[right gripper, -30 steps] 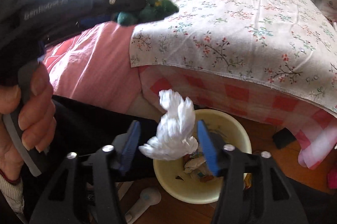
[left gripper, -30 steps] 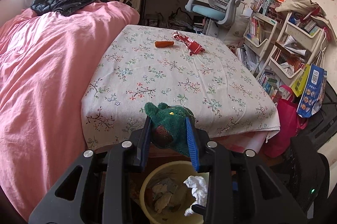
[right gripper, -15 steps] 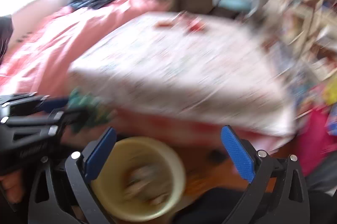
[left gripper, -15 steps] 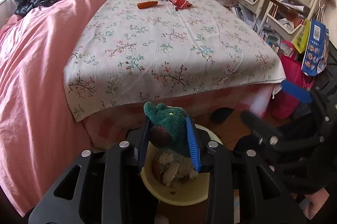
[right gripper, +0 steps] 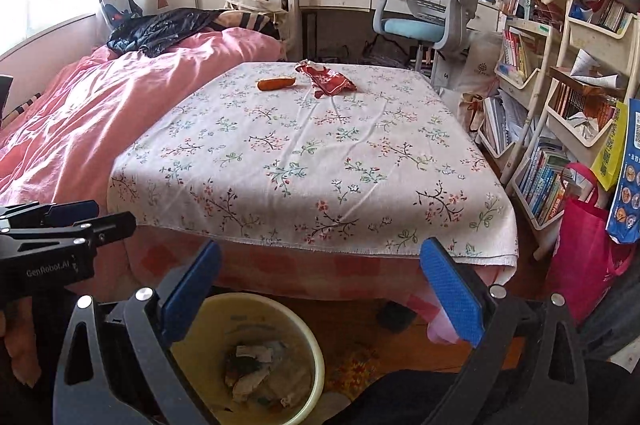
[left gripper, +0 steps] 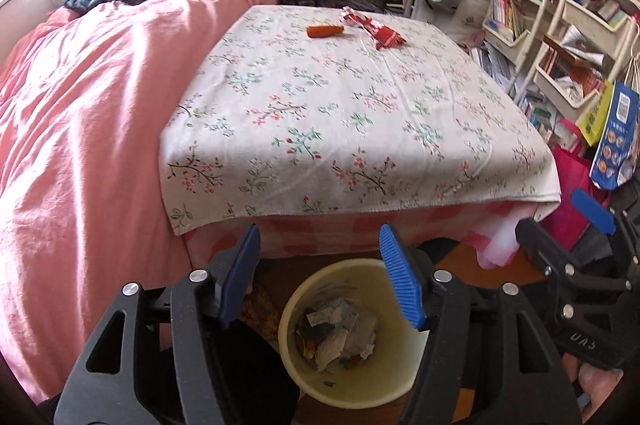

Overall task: Collect trash
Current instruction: 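Move both open grippers back toward the orange stick and red wrapper on the table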

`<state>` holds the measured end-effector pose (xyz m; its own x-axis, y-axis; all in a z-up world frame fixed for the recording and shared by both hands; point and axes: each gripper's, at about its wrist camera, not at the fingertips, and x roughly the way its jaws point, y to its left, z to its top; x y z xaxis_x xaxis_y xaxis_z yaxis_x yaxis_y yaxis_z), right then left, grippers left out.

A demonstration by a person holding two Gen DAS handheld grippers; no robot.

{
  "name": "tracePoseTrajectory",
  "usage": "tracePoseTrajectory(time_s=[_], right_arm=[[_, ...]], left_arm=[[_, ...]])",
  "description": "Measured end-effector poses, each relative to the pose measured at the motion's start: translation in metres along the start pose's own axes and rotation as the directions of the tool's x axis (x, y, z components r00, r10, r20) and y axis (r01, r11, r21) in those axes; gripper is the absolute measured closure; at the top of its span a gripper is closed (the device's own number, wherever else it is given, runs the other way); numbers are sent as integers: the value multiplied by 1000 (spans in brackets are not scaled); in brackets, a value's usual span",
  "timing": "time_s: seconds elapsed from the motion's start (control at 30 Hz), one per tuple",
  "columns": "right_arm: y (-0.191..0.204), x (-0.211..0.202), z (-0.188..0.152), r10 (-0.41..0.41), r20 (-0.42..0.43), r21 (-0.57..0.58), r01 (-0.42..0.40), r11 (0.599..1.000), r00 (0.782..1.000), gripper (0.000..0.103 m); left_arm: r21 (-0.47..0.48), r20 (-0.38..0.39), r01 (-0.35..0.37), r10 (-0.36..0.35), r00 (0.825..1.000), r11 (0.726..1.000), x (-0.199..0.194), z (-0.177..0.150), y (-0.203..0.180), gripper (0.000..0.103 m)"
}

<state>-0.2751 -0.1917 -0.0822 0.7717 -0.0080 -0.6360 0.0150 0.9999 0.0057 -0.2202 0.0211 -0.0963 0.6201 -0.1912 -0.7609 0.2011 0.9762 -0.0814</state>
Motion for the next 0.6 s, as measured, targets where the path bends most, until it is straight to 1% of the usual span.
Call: tracePoseTrajectory(time_s=[0.3,0.47,0.6], right_arm=[[5,0,1,18,-1,-24,-18,1000,1000,7],[10,-1,0,17,7,-44,-17,999,1000,7],[12,-3,1,18,17,-57,-17,998,1000,7]], left_arm=[[-98,83,-34,42,996,995,-11,7,17,30],[-129,103,-44,58,993,991,-15,8,23,28],[-139,139,-61,80,987,988,-21,8,24,27]])
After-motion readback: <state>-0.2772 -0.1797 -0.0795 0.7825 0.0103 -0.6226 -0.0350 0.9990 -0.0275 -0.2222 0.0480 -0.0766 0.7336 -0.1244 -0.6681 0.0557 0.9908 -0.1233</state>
